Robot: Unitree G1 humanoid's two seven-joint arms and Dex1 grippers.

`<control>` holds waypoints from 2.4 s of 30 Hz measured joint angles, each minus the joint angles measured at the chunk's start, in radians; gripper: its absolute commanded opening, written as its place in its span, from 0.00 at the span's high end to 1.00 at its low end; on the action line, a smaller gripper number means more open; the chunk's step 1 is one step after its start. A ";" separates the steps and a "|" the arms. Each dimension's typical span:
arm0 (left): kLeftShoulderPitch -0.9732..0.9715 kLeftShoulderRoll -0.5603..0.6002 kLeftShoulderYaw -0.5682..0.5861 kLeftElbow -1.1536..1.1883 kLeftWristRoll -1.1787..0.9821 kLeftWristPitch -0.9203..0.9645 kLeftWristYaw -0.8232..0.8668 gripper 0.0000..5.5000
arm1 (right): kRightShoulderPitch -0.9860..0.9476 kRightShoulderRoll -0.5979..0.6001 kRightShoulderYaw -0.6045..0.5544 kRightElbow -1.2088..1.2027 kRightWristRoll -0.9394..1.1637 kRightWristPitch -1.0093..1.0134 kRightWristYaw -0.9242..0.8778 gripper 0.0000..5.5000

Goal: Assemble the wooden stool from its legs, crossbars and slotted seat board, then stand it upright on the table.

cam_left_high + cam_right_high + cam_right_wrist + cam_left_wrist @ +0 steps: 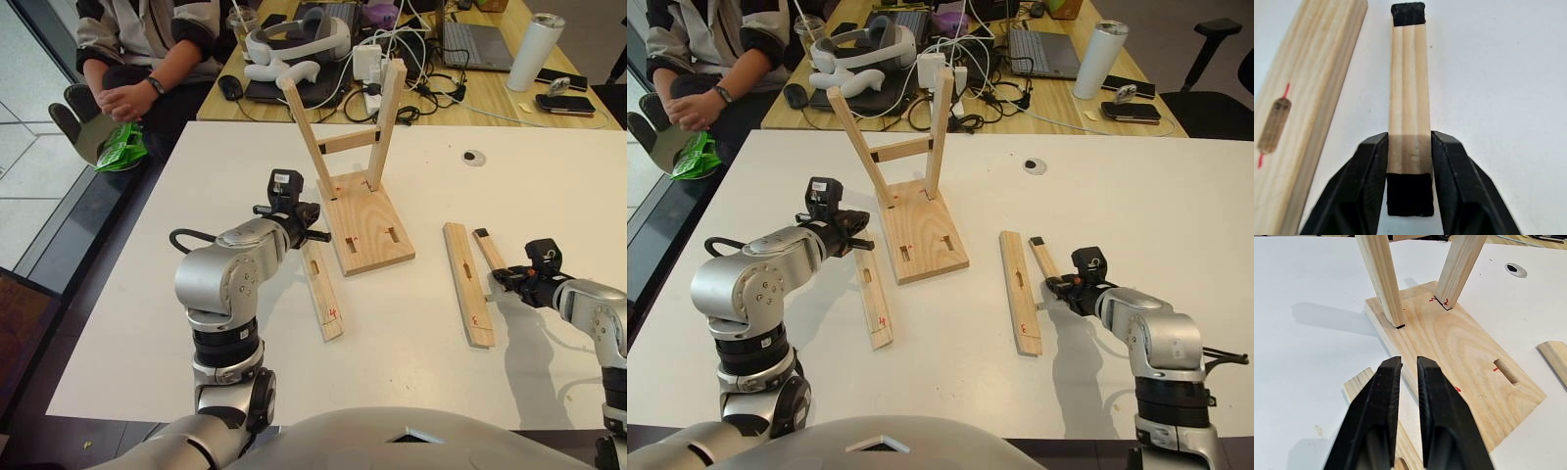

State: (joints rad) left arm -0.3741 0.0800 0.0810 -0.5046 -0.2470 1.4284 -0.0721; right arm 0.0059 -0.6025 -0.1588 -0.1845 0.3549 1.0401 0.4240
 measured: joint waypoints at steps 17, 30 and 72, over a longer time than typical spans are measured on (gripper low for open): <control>-0.297 -0.205 0.474 0.051 -0.262 0.129 -0.109 0.89 | -0.148 0.281 0.073 -0.344 0.047 -0.278 -0.111 0.77; -0.297 -0.206 0.492 0.045 -0.357 0.139 -0.063 0.89 | -0.126 0.471 0.158 -0.359 0.132 -0.296 -0.114 0.77; 0.012 0.000 0.099 -0.067 -0.710 -0.390 -0.019 0.55 | -0.113 0.487 0.302 -0.237 0.122 -0.506 -0.054 0.77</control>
State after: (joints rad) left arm -0.3620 0.0801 0.1802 -0.5717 -0.9566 1.0385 -0.0912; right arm -0.1066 -0.1157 0.1428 -0.4212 0.4772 0.5343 0.3703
